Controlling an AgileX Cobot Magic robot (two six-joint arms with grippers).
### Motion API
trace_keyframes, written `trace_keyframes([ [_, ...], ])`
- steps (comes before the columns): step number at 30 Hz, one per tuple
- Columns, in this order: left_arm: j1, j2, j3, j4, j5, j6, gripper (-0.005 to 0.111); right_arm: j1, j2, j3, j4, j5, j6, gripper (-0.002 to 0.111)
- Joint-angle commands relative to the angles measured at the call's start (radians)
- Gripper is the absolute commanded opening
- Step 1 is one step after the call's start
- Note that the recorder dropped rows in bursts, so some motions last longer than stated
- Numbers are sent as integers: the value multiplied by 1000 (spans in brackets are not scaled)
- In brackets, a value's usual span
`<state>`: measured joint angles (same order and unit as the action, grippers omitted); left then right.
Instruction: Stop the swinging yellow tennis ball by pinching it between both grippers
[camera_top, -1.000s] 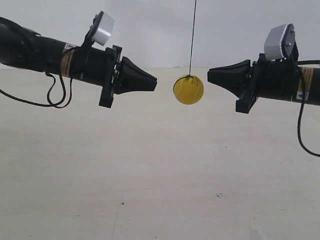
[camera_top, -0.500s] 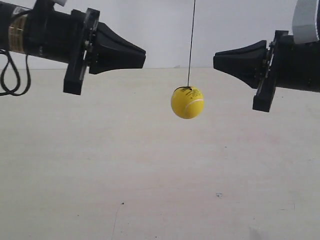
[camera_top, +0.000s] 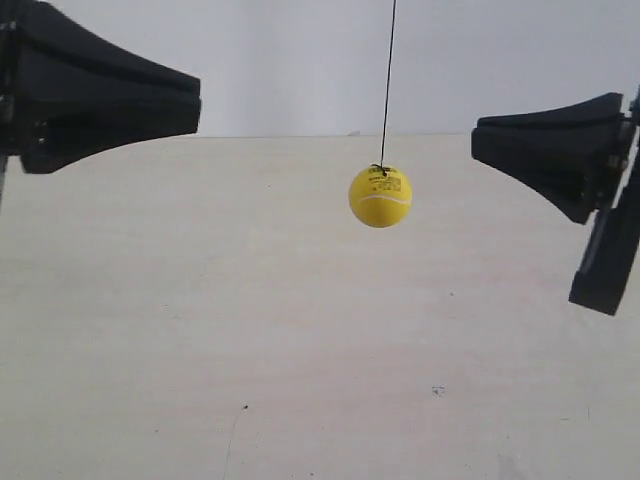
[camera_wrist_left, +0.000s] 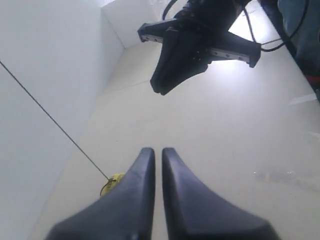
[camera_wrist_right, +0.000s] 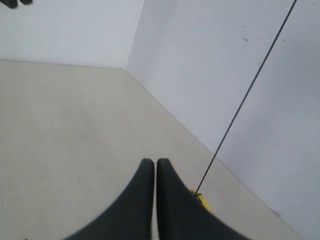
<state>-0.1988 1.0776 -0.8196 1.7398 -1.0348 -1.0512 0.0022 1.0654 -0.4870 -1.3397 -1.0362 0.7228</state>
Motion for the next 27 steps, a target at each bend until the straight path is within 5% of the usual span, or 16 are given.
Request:
trace_keyframes([
  [1,0,-181,121,-62,146,5,5,-2,-179,69,2,139,72,0],
  [10,0,-556,335,-304,458,5,5,-2,-553,121,10,392,273,0],
  [23,0,-1073,466,-309,629,-116,5,-2,-935,126,-41,500,463,0],
  [27,0,-1078,476,-304,634,-157,5,-2,-1050,126,-84,523,533,0],
])
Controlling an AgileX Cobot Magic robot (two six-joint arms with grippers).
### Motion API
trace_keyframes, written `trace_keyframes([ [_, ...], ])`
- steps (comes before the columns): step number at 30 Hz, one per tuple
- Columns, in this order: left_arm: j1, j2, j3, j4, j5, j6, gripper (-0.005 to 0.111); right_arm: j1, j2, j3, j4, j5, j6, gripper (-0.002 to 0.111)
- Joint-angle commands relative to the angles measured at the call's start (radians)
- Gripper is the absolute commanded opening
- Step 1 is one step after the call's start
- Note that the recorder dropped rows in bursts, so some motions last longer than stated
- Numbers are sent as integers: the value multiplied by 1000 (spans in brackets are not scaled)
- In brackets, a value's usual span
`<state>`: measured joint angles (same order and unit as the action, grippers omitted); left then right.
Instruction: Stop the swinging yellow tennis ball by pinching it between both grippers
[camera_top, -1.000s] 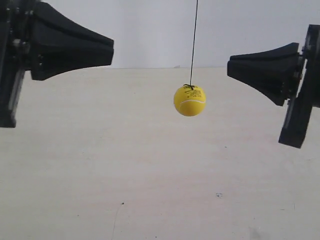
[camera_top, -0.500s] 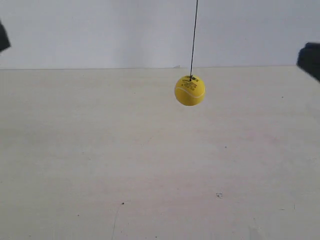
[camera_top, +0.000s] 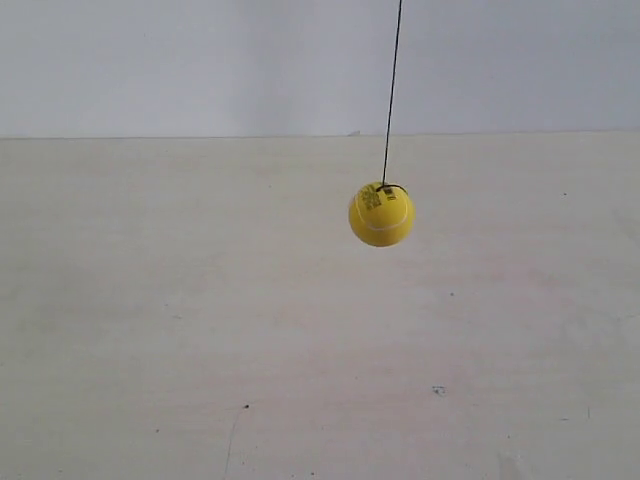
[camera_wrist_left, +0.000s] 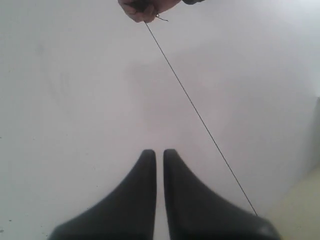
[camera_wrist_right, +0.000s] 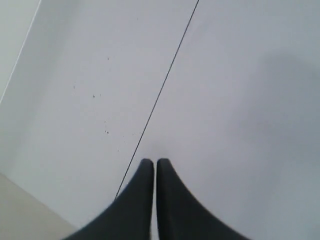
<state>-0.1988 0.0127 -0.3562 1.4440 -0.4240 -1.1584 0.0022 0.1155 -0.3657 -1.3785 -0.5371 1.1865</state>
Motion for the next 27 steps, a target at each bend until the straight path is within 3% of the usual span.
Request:
trace_keyframes([
  [1,0,-13,17,1,17,-54,5,-3,-116,5,-61,30,90,0],
  [6,0,-13,20,97,8,-114,5,-5,-116,19,-105,23,153,0],
  [15,0,-13,20,101,8,-113,5,-5,-116,42,-107,22,294,0],
  [27,0,-13,20,101,6,-113,5,-3,-116,42,-107,22,298,0],
])
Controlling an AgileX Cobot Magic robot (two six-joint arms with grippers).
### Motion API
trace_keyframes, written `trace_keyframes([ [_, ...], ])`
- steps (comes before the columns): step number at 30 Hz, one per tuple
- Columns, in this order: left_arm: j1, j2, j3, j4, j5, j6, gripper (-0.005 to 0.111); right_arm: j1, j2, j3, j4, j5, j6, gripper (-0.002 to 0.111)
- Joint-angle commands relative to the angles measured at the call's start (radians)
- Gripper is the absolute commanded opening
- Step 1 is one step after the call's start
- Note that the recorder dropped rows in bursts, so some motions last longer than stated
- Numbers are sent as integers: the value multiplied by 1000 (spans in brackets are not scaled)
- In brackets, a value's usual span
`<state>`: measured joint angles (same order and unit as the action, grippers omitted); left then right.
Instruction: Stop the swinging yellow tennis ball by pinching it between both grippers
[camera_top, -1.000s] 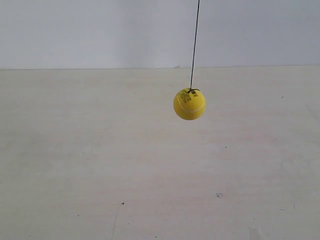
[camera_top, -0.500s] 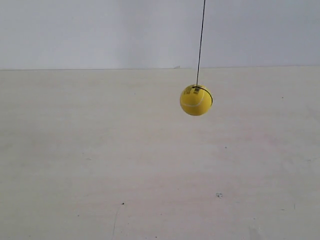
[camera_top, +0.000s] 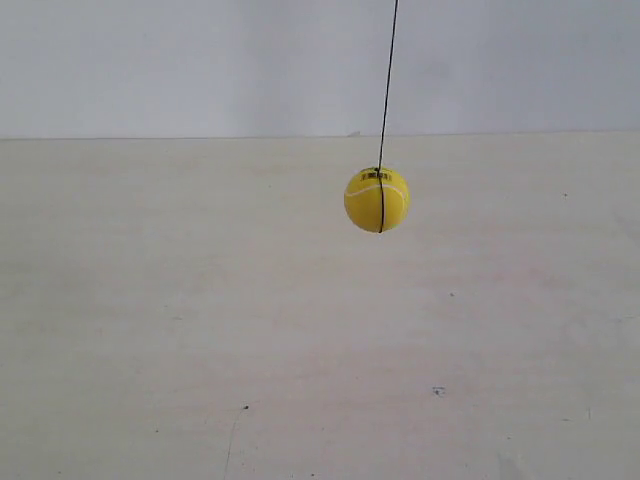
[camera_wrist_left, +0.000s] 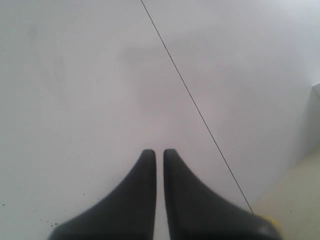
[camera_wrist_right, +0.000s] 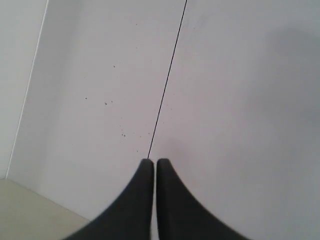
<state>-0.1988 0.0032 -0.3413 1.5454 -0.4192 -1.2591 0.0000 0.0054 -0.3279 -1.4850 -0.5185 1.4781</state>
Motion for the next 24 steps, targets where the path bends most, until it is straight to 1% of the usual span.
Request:
trace_keyframes([
  [1,0,-3,5,0,1,-12,5,-1,-5,5,-1,3,7,0],
  [10,0,-3,5,0,1,-12,5,-1,-5,5,-1,3,5,0],
  [12,0,-3,5,0,1,-12,5,-1,-5,5,-1,26,3,0],
  [20,0,-3,5,0,1,-12,5,-1,-5,8,-1,150,179,0],
  [24,0,-3,5,0,1,-12,5,23,-5,18,32,140,180,0],
])
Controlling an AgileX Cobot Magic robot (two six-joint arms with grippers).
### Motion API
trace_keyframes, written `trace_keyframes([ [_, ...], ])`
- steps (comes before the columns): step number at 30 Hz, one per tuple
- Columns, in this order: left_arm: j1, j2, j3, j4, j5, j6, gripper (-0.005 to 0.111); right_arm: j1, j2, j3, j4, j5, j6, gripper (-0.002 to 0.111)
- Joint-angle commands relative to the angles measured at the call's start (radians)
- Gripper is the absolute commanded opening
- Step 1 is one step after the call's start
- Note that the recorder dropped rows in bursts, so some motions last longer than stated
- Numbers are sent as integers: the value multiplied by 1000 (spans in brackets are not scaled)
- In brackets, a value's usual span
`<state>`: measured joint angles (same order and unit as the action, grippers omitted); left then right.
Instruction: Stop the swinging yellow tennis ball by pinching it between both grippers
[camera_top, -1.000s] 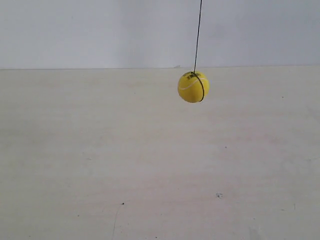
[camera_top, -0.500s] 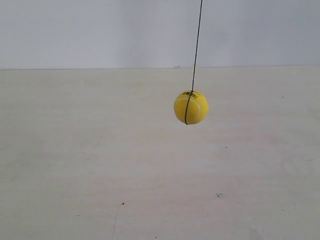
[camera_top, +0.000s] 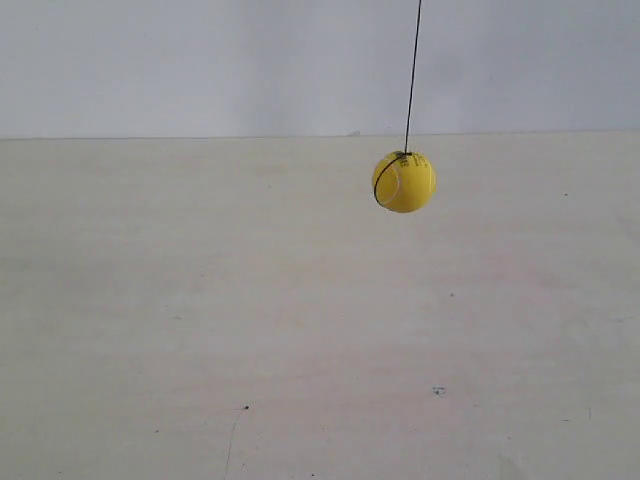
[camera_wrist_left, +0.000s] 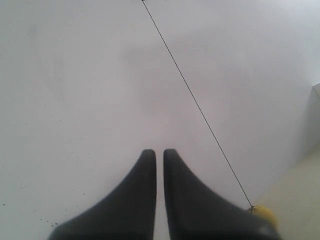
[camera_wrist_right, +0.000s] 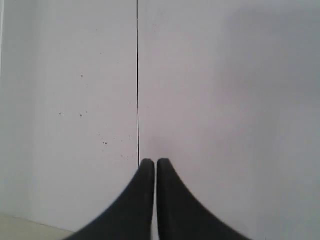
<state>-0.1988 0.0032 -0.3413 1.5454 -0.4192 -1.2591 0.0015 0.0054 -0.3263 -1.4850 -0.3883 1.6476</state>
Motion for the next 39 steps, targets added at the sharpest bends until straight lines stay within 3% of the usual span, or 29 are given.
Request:
trace_keyframes([
  [1,0,-3,5,0,1,-12,5,31,-5,28,82,8,-31,0],
  [8,0,-3,5,0,-2,-12,5,69,-5,193,989,66,-986,0],
  [13,0,-3,5,0,-2,-12,5,69,-5,228,1327,370,-1476,0],
  [16,0,-3,5,0,-2,-12,5,69,-5,228,1432,496,-1696,0],
  [28,0,-3,5,0,-2,-12,5,69,-5,326,1448,650,-1721,0],
  [39,0,-3,5,0,-2,-12,5,67,-5,326,1452,633,-1698,0],
])
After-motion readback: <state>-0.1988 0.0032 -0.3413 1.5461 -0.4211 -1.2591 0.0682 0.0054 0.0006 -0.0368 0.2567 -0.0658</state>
